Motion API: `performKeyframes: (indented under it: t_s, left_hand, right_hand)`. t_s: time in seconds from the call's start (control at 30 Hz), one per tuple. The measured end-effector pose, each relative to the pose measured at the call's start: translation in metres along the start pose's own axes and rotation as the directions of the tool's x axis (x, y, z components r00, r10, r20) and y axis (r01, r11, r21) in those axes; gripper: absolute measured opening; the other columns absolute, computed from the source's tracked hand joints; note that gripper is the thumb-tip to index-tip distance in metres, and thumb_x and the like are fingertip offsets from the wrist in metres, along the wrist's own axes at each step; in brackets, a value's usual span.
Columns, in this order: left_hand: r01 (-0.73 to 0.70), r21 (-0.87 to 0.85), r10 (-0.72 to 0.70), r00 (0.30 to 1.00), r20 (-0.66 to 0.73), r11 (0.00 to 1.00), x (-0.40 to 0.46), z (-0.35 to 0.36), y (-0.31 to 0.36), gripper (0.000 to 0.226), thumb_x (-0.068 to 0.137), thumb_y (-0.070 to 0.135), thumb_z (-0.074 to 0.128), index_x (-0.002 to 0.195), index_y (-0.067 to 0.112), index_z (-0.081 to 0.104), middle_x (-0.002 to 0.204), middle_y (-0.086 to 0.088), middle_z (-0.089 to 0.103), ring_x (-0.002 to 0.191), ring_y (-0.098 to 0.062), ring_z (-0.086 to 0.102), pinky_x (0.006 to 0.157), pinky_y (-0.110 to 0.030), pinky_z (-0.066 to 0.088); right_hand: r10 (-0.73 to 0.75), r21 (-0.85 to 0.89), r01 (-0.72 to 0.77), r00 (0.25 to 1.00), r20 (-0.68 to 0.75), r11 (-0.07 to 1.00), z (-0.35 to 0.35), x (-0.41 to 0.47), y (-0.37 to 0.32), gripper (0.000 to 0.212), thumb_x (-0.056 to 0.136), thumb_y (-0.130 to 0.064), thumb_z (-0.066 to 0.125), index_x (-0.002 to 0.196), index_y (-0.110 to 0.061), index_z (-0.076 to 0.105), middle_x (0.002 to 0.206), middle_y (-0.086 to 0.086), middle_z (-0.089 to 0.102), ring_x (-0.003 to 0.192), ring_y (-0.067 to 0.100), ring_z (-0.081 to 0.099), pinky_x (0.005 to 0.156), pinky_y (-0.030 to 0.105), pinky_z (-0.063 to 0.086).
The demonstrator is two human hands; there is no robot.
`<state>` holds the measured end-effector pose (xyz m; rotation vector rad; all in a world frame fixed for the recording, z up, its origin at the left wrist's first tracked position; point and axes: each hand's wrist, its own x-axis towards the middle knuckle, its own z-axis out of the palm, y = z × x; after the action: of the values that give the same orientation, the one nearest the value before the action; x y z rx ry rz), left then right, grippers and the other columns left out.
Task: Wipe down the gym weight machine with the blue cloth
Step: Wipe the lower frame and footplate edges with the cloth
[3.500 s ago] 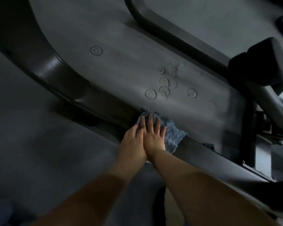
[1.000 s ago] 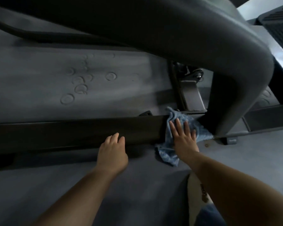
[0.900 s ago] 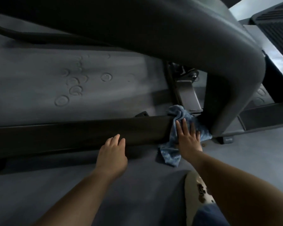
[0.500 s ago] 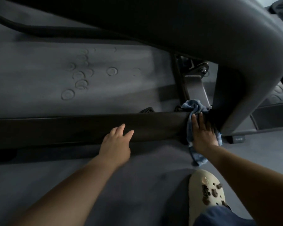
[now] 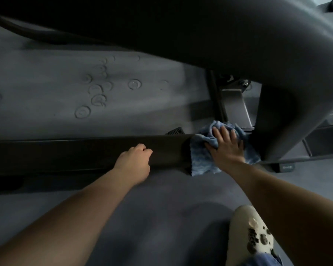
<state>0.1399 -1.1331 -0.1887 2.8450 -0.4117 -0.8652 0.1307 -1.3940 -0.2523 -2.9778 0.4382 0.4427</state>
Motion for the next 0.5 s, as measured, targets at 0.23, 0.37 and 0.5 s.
performKeyframes:
  t_s: [0.23,0.37,0.5]
  left_hand:
    - [0.094,0.071,-0.099,0.992,0.075,0.993,-0.002,-0.008,-0.011,0.060,0.095,0.018,0.045,0.148,0.028,0.019,0.155,-0.007,0.012,0.141,-0.028,0.017,0.113,-0.044,0.026]
    - [0.100,0.098,-0.110,0.988,0.106,0.990,-0.007,-0.009,-0.022,0.061,0.096,0.021,0.045,0.148,0.029,0.016,0.156,-0.008,0.010,0.141,-0.030,0.017,0.112,-0.044,0.024]
    - [0.096,0.073,-0.100,0.993,0.064,0.993,-0.007,-0.006,-0.031,0.059,0.096,0.021,0.045,0.148,0.026,0.019,0.156,-0.007,0.011,0.141,-0.028,0.018,0.112,-0.042,0.025]
  right_hand:
    - [0.108,0.051,-0.107,0.994,-0.002,0.993,-0.005,0.026,0.007,0.068,0.092,-0.061,0.030,0.150,-0.030,0.014,0.159,0.000,0.000,0.144,0.030,0.001,0.113,0.054,0.010]
    - [0.271,0.277,-0.273,0.961,0.046,0.921,-0.016,0.044,0.011,0.078,0.093,-0.054,0.041,0.152,-0.017,0.006,0.157,0.014,-0.004,0.143,0.038,-0.001,0.115,0.056,0.007]
    - [0.177,0.097,-0.179,0.984,0.031,0.979,-0.008,0.024,-0.032,0.066,0.095,-0.053,0.033,0.151,-0.023,0.015,0.159,0.009,0.003,0.144,0.035,0.000,0.112,0.057,0.003]
